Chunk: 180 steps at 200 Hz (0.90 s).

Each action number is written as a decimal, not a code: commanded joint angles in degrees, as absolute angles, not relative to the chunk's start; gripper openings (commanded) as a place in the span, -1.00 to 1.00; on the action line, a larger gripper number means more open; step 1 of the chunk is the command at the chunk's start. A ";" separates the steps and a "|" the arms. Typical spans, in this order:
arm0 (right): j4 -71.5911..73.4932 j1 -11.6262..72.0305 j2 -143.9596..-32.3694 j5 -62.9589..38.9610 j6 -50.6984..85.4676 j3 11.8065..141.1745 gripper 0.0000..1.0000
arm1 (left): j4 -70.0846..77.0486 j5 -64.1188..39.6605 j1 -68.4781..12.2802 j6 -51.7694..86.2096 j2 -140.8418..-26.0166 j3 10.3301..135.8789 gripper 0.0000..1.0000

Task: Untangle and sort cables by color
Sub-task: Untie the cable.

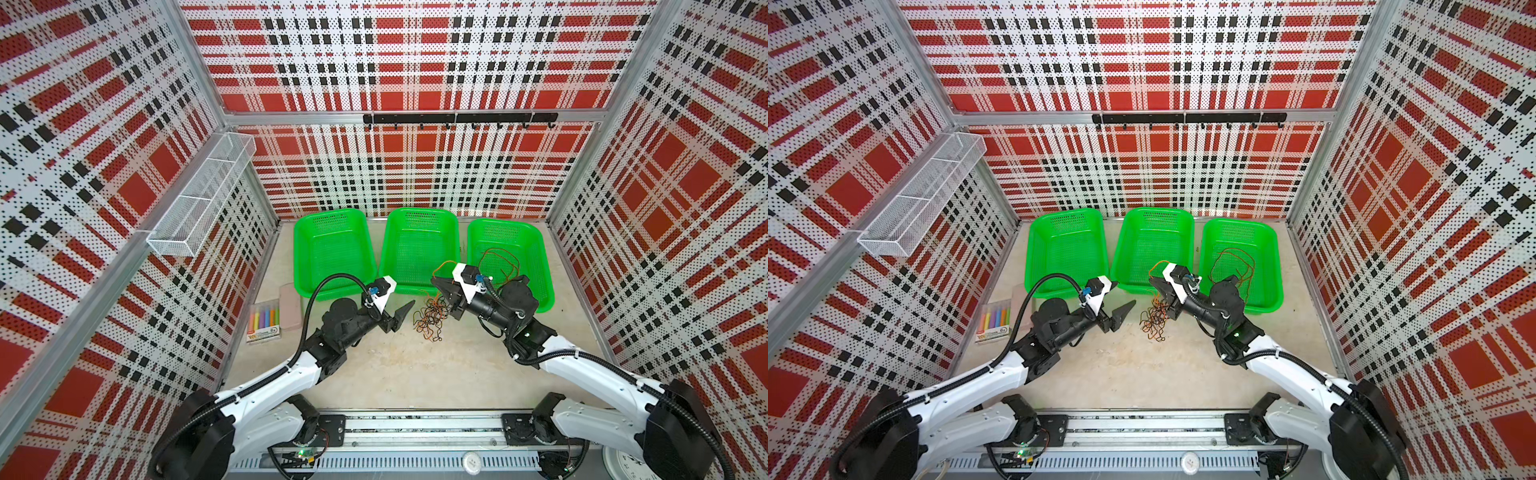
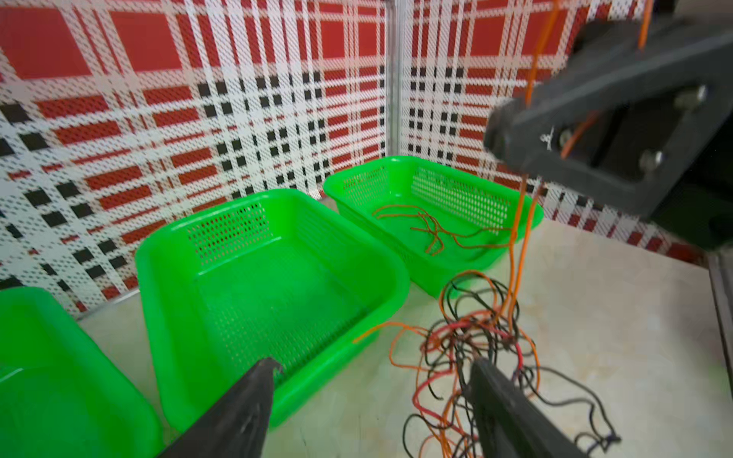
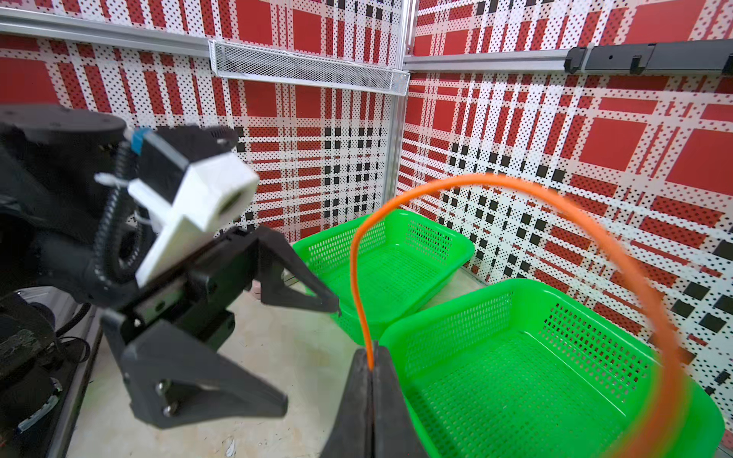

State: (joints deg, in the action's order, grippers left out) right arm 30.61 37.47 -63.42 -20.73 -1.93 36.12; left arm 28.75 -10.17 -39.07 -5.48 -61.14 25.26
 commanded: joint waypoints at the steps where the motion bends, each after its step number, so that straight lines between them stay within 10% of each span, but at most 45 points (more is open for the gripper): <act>1: 29.95 37.18 -63.89 -23.15 -3.34 37.65 -1.00 | 30.96 -12.73 -42.01 -8.75 -62.65 23.84 0.56; 180: 25.58 36.82 -63.23 -27.90 -0.77 38.85 -1.00 | 49.17 -2.62 -48.49 -7.76 -81.69 27.79 -0.33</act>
State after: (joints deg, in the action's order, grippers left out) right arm 27.62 37.34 -64.75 -27.42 -0.60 38.57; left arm 45.17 -3.49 -47.77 -9.04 -80.73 26.24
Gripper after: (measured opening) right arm 0.049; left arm 0.366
